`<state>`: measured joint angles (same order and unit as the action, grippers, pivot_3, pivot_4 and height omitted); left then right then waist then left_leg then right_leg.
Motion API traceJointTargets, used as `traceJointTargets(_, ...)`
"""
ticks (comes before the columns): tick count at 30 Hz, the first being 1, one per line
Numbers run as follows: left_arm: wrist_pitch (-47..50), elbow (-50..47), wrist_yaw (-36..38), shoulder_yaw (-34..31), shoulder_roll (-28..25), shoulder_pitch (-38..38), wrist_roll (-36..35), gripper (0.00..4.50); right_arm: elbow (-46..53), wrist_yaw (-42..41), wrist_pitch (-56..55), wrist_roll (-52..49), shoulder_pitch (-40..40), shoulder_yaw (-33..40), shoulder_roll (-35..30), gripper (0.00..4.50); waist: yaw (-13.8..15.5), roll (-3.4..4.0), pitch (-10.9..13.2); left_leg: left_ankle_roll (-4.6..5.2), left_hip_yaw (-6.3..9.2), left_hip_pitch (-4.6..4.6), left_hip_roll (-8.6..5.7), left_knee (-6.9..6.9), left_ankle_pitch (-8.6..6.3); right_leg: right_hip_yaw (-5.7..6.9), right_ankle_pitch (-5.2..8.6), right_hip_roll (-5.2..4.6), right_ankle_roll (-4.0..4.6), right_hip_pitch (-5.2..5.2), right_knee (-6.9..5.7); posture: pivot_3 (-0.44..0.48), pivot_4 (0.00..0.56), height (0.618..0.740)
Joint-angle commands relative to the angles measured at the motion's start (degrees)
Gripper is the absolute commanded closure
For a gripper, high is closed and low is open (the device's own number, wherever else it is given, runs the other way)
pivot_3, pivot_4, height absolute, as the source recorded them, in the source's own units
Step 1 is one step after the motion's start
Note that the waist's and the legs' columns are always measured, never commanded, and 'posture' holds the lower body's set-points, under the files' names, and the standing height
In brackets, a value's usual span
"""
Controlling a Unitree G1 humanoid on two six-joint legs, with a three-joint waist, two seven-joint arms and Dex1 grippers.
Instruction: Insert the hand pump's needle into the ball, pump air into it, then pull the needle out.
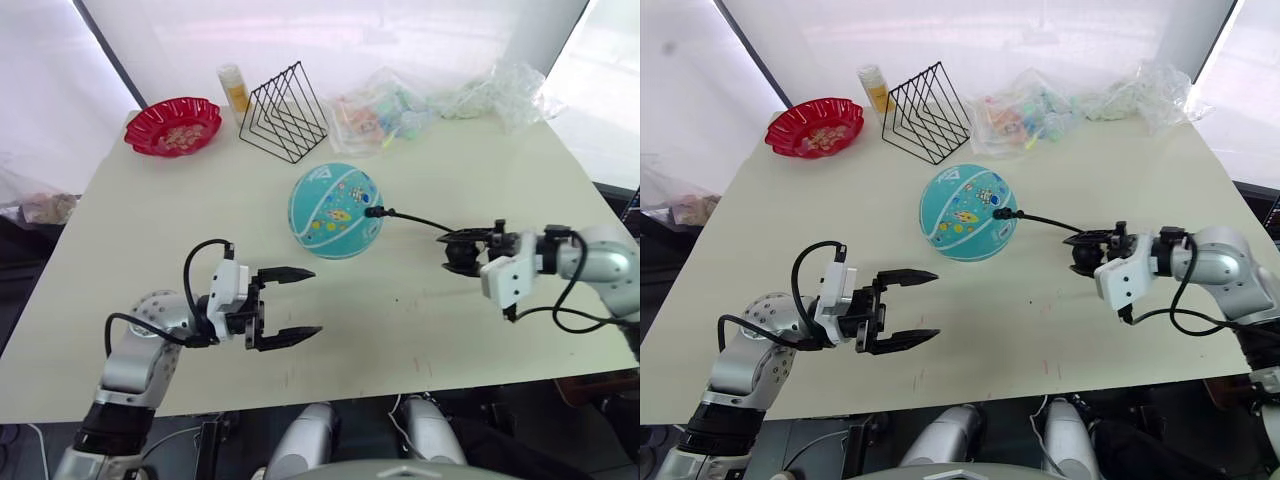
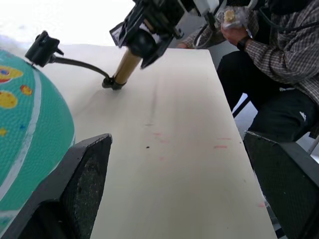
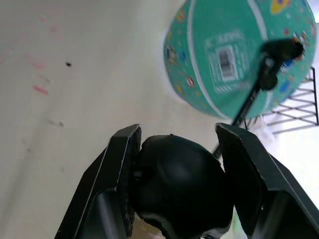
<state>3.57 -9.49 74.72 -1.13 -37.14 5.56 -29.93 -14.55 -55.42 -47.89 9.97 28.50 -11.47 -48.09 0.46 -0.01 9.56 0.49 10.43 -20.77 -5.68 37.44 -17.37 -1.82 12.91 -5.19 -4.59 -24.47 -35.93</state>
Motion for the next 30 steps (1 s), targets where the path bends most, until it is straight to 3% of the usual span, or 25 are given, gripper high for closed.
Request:
traceJointTargets(1, -0.13, -1.35, -0.13, -0.58, -0.2, -0.07, -0.74, 0.0, -0.75, 0.76, -1.02, 0.26, -0.59, -2.29, 1.28, 2.1, 0.0, 0.0, 0.0, -0.02, 0.0, -0.01, 0.02, -0.01, 0.01, -0.01, -0.01, 0.03, 0.01, -0.03, -0.01, 0.0, 0.15, 0.74)
traceJointTargets(2, -0.14, -1.43, -0.18, -0.64, -0.22, -0.2, -0.75, 0.0, -0.87, 0.84, -0.82, 0.02, -0.96, -2.53, 1.43, 1.6, 0.09, 0.0, 0.0, -0.02, 0.0, -0.02, 0.03, -0.01, 0.01, -0.01, -0.01, 0.04, 0.02, -0.05, -0.01, 0.0, 0.15, 0.74)
traceJointTargets(3, -0.14, -1.47, -0.22, -0.68, -0.23, -0.29, -0.77, 0.0, -0.97, 0.92, -0.61, -0.15, -1.19, -2.72, 1.46, 1.49, 0.28, 0.0, 0.0, -0.03, 0.01, -0.02, 0.03, -0.01, 0.01, -0.01, -0.01, 0.05, 0.02, -0.05, -0.01, 0.0, 0.15, 0.74)
traceJointTargets(6, -0.46, -1.53, -0.22, -0.71, -0.3, -0.66, -0.52, 0.0, -0.62, 1.94, 0.04, -2.06, -2.0, -1.71, 1.06, 0.08, 0.24, 0.0, 0.0, -0.02, -0.03, -0.05, 0.01, 0.0, 0.01, -0.04, -0.01, 0.03, 0.02, -0.06, 0.0, 0.0, 0.15, 0.74)
traceJointTargets(11, -0.45, -1.34, -0.58, -1.17, -0.16, -0.75, -0.77, 0.0, 5.65, 1.04, 3.88, -14.49, -8.86, 3.12, -2.17, 0.03, 0.25, 0.0, 0.0, -0.02, -0.1, -0.04, 0.04, 0.0, 0.01, -0.2, -0.03, 0.05, 0.03, -0.16, -0.07, 0.0, 0.15, 0.74)
traceJointTargets(15, 0.96, -0.31, -3.63, -1.96, 1.54, 2.51, -1.55, 0.0, 15.95, 2.38, 17.57, -29.14, -18.92, 8.67, -2.23, 0.03, 0.29, -0.01, -0.01, -0.02, 0.0, -0.04, 0.06, 0.02, 0.01, -0.24, -0.05, 0.05, 0.01, -0.14, -0.08, 0.0, 0.15, 0.74)
traceJointTargets(18, 2.82, 1.38, -10.07, -2.5, 4.59, 8.61, -1.03, 0.0, 25.62, 7.6, 28.56, -40.13, -27.49, 13.16, -0.15, 0.03, 0.48, -0.05, -0.03, -0.01, -0.06, 0.0, 0.07, 0.12, 0.02, -0.44, -0.28, 0.12, -0.02, -0.12, -0.09, 0.0, 0.15, 0.74)
traceJointTargets(24, 7.59, 2.06, -16.92, -2.58, 6.35, 13.84, -0.67, 0.0, 36.72, 13.47, 38.87, -46.05, -35.03, 18.15, 4.46, 0.03, -0.08, -0.06, -0.04, -0.02, -0.31, 0.07, 0.08, 0.5, 0.03, -0.74, -0.39, 0.21, -0.1, -0.12, -0.37, 0.0, 0.15, 0.74)
traceJointTargets(30, 12.66, 7.77, -26.83, -1.91, 9.75, 25.22, 2.44, 0.0, 43.2, 15.7, 42.88, -48.2, -42.87, 23.31, 8.37, 0.03, 0.97, -0.12, -0.04, -0.02, -0.29, -0.04, 0.04, 0.86, 0.02, -0.65, -0.39, 0.23, -0.11, -0.11, -0.59, 0.0, 0.15, 0.74)
